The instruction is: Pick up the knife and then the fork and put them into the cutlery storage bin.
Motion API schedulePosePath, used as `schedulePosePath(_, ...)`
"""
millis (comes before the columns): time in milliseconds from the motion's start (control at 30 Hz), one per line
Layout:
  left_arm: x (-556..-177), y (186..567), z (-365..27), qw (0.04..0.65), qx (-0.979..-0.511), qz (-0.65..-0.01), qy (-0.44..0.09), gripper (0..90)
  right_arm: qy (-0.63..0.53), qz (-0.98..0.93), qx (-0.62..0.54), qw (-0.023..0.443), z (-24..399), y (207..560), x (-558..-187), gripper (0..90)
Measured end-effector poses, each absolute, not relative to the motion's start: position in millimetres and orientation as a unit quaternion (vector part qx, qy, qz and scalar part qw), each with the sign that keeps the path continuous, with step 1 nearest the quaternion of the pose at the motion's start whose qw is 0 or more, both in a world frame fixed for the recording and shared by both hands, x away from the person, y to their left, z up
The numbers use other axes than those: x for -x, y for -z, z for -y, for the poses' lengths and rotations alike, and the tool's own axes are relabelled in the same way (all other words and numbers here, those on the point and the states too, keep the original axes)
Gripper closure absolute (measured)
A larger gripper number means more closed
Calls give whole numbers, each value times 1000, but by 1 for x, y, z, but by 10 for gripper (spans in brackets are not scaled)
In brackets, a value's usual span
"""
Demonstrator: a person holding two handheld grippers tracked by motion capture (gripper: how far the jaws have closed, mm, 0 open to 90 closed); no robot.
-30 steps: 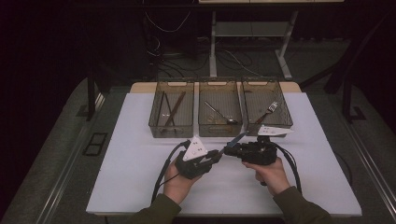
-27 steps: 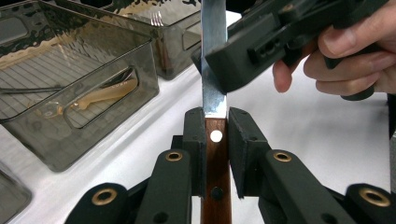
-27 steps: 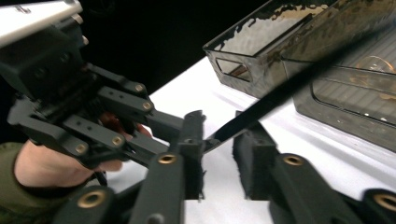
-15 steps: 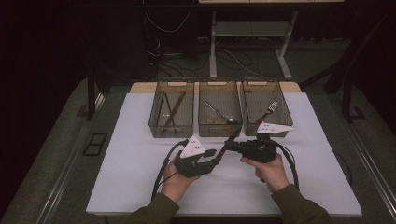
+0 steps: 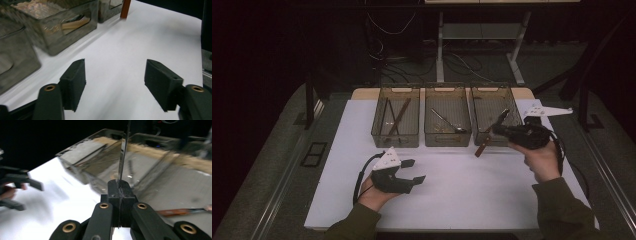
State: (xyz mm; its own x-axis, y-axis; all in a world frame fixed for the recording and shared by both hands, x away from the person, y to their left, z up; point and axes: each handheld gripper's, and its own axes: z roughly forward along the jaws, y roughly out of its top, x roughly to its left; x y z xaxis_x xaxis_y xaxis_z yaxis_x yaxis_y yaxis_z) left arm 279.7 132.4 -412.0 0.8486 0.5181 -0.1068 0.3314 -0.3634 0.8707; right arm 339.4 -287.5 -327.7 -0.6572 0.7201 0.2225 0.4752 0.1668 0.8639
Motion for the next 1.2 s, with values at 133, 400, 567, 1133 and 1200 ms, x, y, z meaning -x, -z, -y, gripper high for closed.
schedulePosePath(133,-277,417,-150,503,-817,-267,-92,217,-501,-747,-408,154,308,306,-347,898)
schedulePosePath(400,-273,430,-172,488,-819,-286,-94,46,-438,-754,-440,216,332,277,-380,898)
schedulePosePath(567,-271,433,-175,486,-820,-289,-93,0,-369,-776,-465,214,338,287,-408,898)
schedulePosePath(1133,-271,435,-172,481,-827,-279,-84,0,-318,-799,-478,179,312,350,-462,883)
schedulePosePath(1200,-271,435,-172,481,-827,-277,-84,0,-321,-797,-483,170,309,359,-467,819)
